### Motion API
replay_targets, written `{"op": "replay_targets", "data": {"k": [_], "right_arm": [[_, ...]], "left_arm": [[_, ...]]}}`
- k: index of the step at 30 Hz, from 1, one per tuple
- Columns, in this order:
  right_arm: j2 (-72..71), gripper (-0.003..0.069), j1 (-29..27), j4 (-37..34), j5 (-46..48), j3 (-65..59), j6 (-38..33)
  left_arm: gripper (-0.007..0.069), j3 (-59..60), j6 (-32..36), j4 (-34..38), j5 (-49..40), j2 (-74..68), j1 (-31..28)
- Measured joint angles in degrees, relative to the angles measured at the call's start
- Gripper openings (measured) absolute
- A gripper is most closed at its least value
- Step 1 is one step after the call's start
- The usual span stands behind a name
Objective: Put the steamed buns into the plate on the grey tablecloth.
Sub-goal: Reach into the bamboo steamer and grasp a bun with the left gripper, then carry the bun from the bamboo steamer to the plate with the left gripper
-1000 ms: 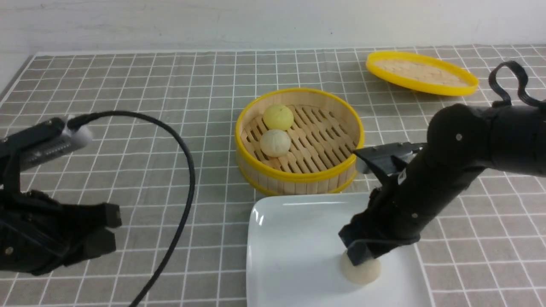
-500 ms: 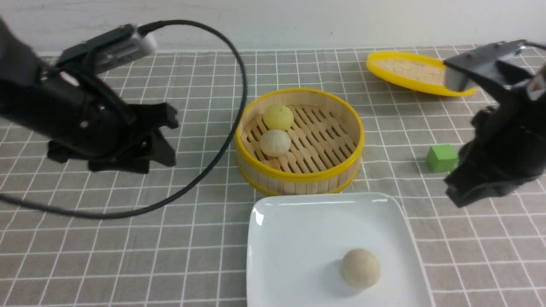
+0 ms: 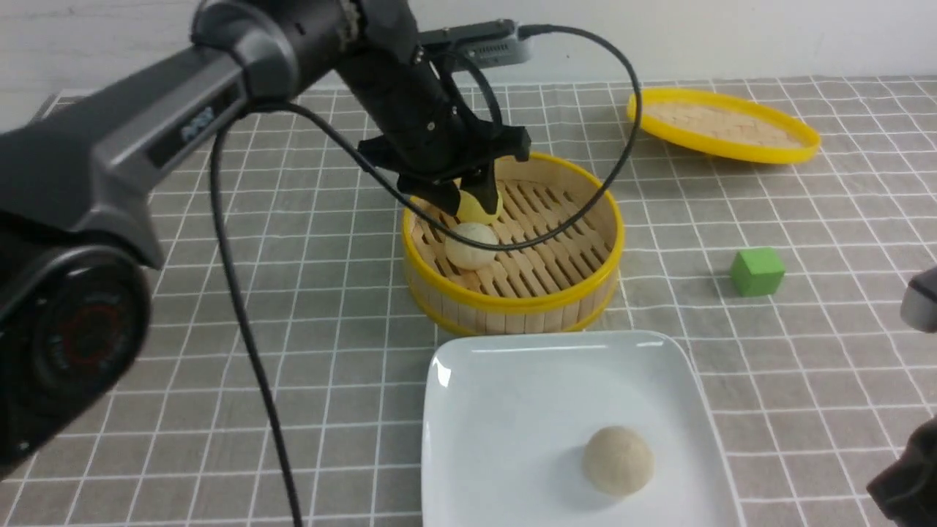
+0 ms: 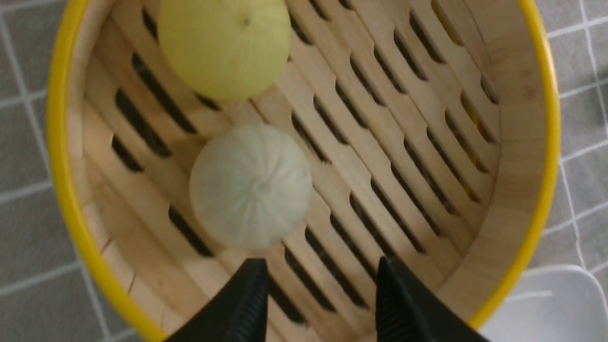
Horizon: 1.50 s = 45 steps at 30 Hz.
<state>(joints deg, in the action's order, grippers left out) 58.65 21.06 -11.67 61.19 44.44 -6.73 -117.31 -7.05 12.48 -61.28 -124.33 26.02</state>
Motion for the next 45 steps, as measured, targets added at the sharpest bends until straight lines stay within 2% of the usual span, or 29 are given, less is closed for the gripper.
{"op": "replay_targets", "data": {"k": [3, 8, 12, 13, 17, 24, 28, 33, 35, 39, 45], "right_arm": [[0.0, -0.0013, 0.0, -0.16, -1.85, -1.38, 0.0], [0.0, -0.0011, 0.0, -0.63, -5.16, -1.43, 0.0], [0.0, -0.0009, 0.0, -1.09, -5.99, -1.43, 0.0], [0.0, -0.0008, 0.0, -1.09, -6.26, -1.43, 0.0], [0.0, -0.0007, 0.0, -1.09, -6.48, -1.43, 0.0], [0.0, -0.0006, 0.0, -1.09, -6.56, -1.43, 0.0], [0.0, -0.0003, 0.0, -1.25, -6.5, -1.43, 0.0], [0.0, 0.0, 0.0, -1.25, -6.46, -1.49, 0.0], [0.0, 0.0001, 0.0, -1.25, -6.33, -1.49, 0.0], [0.0, 0.0003, 0.0, -1.27, -6.28, -1.49, 0.0], [0.0, 0.0008, 0.0, -1.27, -6.28, -1.49, 0.0]], "left_arm": [[0.0338, -6.56, -1.14, -1.44, -1.84, -5.76, 0.19], [0.0332, -8.45, -2.32, -5.43, -2.46, -9.36, 0.3], [0.0272, -8.5, -5.63, -8.46, -2.75, -9.98, 0.36], [0.0208, -8.56, -7.02, -9.13, -3.25, -9.98, 0.36], [0.0043, -8.85, -7.19, -9.39, -5.56, -9.98, 0.36], [0.0024, -9.86, -5.2, -8.61, -9.35, -6.34, 0.37], [0.0024, -8.88, -3.58, -8.44, -9.55, 2.94, 0.42], [0.0024, 0.72, -3.48, -6.72, -9.55, 14.38, 0.81], [0.0027, 10.82, -3.48, -6.34, -9.6, 19.45, 2.48], [0.0031, 25.73, -3.48, -5.77, -9.22, 20.45, 7.2], [0.0041, 34.68, -4.07, -4.65, -3.36, 17.13, 12.83]]}}
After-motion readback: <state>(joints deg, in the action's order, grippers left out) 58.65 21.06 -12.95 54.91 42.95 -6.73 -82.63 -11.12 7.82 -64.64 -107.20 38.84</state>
